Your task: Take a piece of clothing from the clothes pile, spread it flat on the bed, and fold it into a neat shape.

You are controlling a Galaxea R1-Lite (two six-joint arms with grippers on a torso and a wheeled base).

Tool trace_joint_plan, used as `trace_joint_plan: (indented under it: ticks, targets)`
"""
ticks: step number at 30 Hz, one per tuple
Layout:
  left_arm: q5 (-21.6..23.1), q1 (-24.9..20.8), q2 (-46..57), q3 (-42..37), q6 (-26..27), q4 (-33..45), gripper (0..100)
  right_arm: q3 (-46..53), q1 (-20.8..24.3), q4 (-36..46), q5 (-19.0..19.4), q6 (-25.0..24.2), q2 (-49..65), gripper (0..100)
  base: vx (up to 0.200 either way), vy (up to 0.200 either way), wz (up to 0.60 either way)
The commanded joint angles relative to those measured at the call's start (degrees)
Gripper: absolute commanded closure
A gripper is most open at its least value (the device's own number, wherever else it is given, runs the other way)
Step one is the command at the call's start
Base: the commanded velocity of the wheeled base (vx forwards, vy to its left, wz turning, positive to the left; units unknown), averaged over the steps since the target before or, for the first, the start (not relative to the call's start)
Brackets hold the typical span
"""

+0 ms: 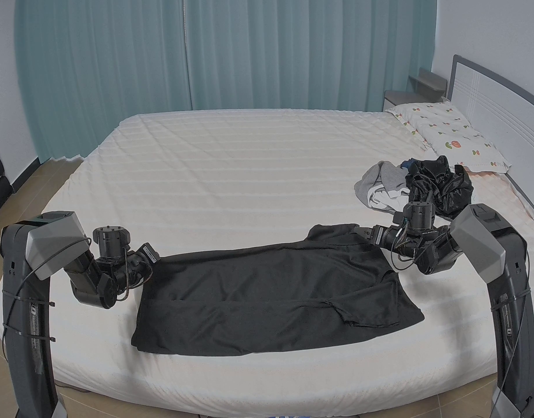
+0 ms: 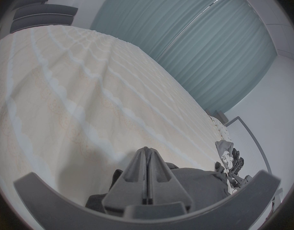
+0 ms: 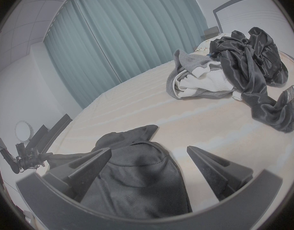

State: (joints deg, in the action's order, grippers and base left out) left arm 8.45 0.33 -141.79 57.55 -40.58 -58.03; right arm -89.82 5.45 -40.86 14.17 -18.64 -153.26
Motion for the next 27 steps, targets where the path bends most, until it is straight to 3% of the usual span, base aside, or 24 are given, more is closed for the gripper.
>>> trace_joint_plan:
  ticks: [1,8,9,14,27]
  targets:
    - [-0.01,0.11,-0.07,0.28,-0.02,-0.07,100,-1.23,0.62,0.17,0.16,-0.17,-1.60,0,0.000,0.000,0.00]
    - [-0.01,0.37,-0.07,0.46,-0.02,-0.07,100,-0.53,0.70,-0.01,0.51,-0.52,-1.69,0,0.000,0.000,0.00]
    - [-0.01,0.37,-0.07,0.46,-0.02,-0.07,100,-0.53,0.70,-0.01,0.51,-0.52,-1.69,100,0.000,0.000,0.00]
    - [-0.01,0.37,-0.15,0.63,-0.02,-0.07,100,-0.53,0.70,-0.36,0.60,-3.77,-0.81,100,0.000,0.000,0.00]
    - [-0.10,0.46,0.20,0.81,-0.02,-0.16,100,2.63,-0.26,-0.97,0.69,-5.53,1.91,100,0.000,0.000,0.00]
